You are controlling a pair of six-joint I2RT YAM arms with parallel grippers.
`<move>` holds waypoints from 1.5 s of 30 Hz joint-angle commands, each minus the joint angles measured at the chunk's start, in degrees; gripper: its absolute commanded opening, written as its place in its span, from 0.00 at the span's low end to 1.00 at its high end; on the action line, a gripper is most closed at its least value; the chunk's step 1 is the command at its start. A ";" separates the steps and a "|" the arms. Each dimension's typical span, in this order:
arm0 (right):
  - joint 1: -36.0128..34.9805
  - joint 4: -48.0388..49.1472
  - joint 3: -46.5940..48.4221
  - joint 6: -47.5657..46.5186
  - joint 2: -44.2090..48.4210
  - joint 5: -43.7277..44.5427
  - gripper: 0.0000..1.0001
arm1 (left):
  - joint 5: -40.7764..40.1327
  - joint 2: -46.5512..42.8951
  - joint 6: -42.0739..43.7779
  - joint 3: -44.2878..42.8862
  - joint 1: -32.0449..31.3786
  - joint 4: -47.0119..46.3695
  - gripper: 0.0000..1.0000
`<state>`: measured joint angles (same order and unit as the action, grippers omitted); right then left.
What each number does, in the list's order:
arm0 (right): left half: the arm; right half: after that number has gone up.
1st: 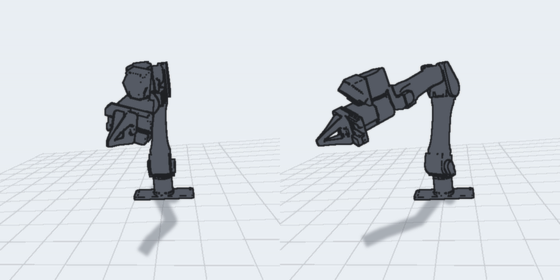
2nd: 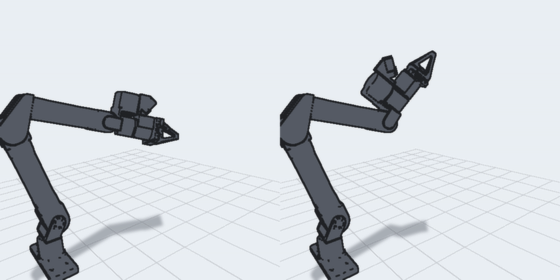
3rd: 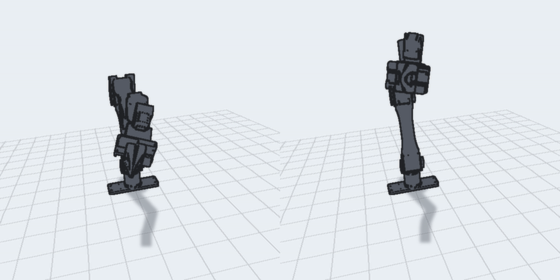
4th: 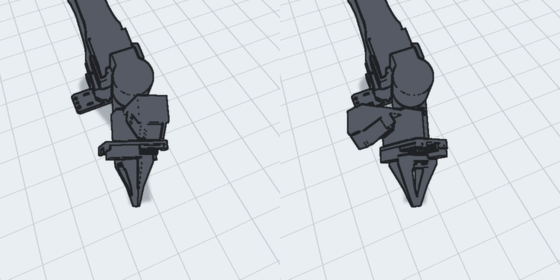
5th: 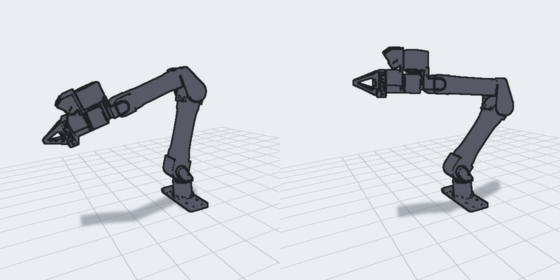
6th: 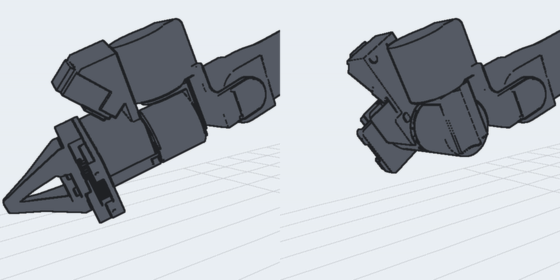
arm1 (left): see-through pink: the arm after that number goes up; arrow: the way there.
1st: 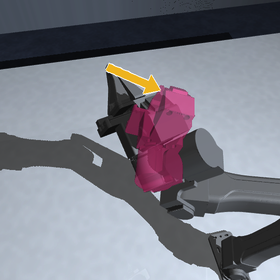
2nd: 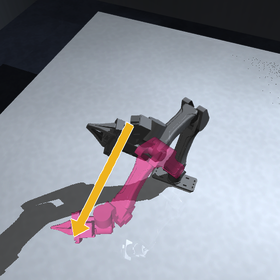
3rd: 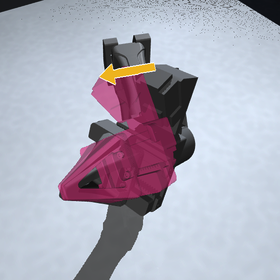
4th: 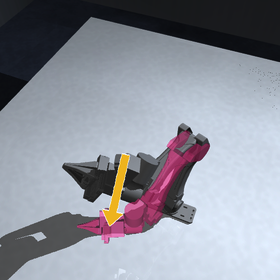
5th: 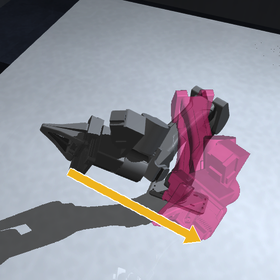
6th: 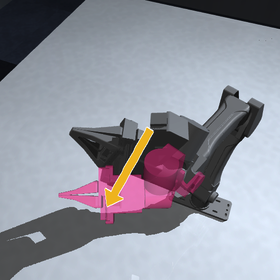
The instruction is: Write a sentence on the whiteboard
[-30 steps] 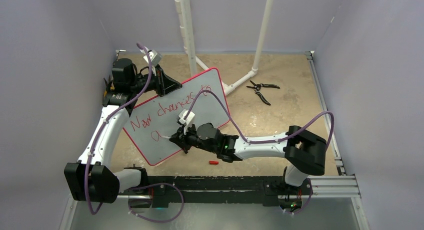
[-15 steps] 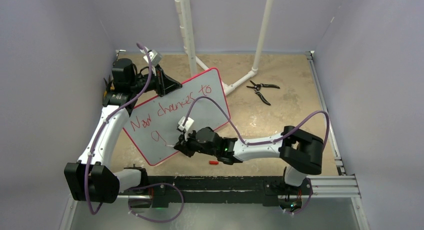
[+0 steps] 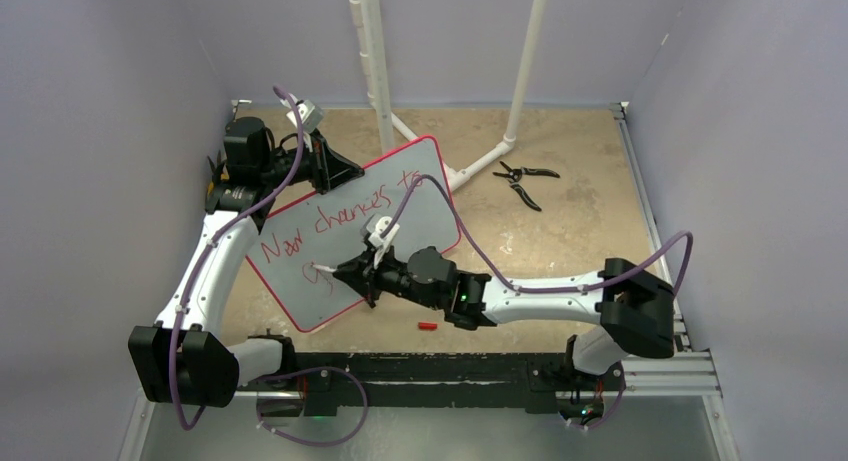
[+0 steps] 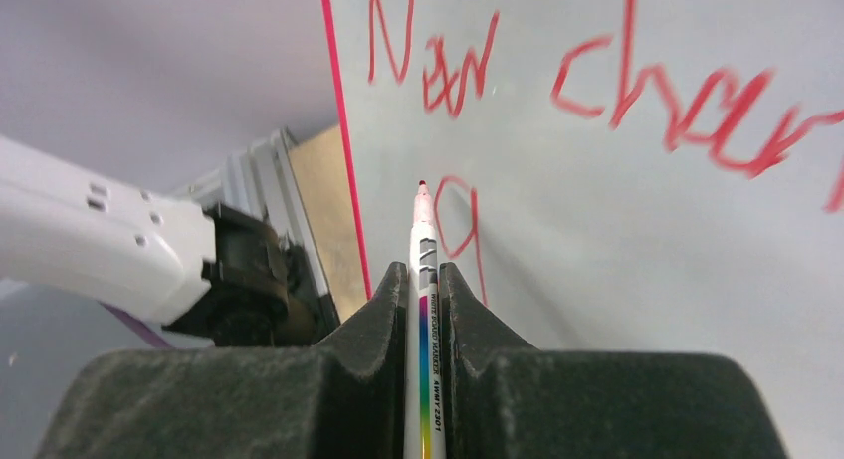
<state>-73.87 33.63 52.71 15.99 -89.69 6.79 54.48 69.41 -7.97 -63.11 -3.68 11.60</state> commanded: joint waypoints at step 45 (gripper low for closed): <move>3.47 -1.47 -3.93 4.07 -0.73 6.80 0.00 | -4.80 1.16 1.00 0.59 1.56 -1.84 0.00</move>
<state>-71.29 31.68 47.51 19.55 -91.61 10.35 54.46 69.43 -7.97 -63.11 -3.64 11.55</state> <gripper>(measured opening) 0.115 0.078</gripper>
